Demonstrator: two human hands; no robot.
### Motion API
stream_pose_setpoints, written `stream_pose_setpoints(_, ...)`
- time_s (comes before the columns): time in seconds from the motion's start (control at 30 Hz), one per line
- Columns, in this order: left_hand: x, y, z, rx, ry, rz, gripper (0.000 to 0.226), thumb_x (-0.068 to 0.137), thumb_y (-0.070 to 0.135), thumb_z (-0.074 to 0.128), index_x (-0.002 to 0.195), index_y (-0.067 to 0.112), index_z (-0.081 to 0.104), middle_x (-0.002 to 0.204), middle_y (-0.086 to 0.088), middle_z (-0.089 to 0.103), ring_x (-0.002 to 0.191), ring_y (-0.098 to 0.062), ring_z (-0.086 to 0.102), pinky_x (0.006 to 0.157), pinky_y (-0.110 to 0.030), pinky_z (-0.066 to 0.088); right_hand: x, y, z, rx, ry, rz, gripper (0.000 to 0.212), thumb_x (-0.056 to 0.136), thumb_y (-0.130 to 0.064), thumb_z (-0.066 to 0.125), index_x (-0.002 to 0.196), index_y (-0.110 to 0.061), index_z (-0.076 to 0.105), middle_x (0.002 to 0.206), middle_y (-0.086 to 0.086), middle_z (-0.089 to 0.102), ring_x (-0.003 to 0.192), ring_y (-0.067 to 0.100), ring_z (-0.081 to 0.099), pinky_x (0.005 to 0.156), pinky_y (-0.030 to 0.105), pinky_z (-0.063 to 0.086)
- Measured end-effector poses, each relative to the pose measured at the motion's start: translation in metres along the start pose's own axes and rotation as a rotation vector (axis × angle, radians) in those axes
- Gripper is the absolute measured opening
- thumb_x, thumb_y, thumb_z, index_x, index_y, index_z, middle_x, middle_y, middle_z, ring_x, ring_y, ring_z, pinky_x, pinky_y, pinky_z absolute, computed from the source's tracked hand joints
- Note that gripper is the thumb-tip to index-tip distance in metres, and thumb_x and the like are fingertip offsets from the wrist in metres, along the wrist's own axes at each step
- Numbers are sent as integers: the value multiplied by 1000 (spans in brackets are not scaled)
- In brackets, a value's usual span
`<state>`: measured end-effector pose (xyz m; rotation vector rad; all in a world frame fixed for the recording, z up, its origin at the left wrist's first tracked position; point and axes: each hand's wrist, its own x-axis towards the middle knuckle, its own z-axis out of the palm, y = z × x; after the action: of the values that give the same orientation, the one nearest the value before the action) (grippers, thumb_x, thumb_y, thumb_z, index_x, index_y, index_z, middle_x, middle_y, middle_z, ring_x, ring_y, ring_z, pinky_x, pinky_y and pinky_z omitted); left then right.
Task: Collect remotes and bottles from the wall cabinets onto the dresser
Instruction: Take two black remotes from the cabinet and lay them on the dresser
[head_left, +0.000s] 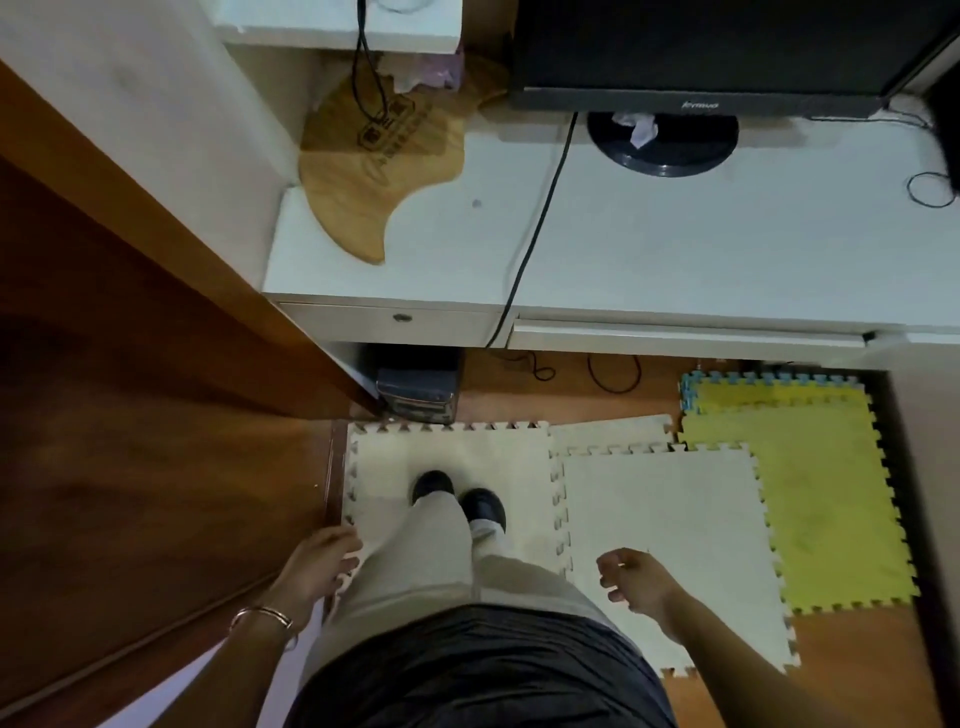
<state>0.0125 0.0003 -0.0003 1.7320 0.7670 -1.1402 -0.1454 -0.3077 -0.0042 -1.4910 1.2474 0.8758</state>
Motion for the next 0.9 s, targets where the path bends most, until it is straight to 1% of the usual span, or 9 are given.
stream_pose_setpoints(0.1,9,6,-11,47,-5,-35,16,93,7,48,108,9,54,100,-14,59,78,-19,54,61,-24,36,2,-15,2,-23,-1,10,18,94,-18,44,97,-8,58,83,7,59,64,13,52,48,15,36)
stream_pose_setpoints(0.27,25,27,-35,99,-10,-36,9,88,3,54,89,5,62,76,-12,56,65,-21,51,60,-29,37,6,-63,11,10,24,3,15,94,-11,43,98,-6,56,77,6,56,61,12,49,36,7,34)
stream_pose_setpoints(0.37,36,48,-50,89,-10,-9,19,91,-1,48,75,4,57,70,-12,51,61,-20,46,54,-26,38,3,-104,18,29,30,-33,15,93,-6,41,96,-3,55,77,8,54,60,14,47,32,6,32)
stream_pose_setpoints(0.47,43,73,-65,85,-28,28,24,94,0,43,74,6,55,72,-8,52,63,-18,48,44,-21,45,0,-150,18,43,48,-153,13,93,-10,44,95,-7,57,82,6,57,67,14,49,45,11,39)
stream_pose_setpoints(0.57,55,87,-74,91,-4,59,29,93,-2,43,69,9,52,69,-6,48,61,-16,43,41,-16,42,-2,-185,14,84,71,-246,13,94,-16,47,95,-11,58,87,6,59,70,13,52,55,17,41)
stream_pose_setpoints(0.63,58,94,-76,97,-14,74,26,93,0,45,72,11,54,70,-5,49,62,-15,44,39,-13,40,-1,-198,10,107,77,-267,14,94,-17,47,97,-9,59,90,8,59,71,15,53,58,21,39)
stream_pose_setpoints(0.77,62,100,-76,112,-24,90,23,93,6,47,76,18,55,76,-3,55,67,-14,49,56,-23,37,8,-198,7,47,57,-214,19,95,-17,45,104,-7,57,94,9,59,72,15,53,57,19,41)
stream_pose_setpoints(0.83,66,101,-74,94,-16,65,20,93,7,47,80,16,59,80,-5,56,69,-16,49,59,-25,34,11,-192,5,29,37,-174,20,95,-16,44,105,-4,56,89,10,57,66,13,51,50,15,40)
stream_pose_setpoints(0.9,70,100,-72,92,-18,47,14,93,7,48,97,8,61,87,-7,59,75,-19,53,61,-26,37,16,-185,-1,56,14,-125,16,95,-11,43,98,-1,54,79,10,52,59,14,45,37,10,37)
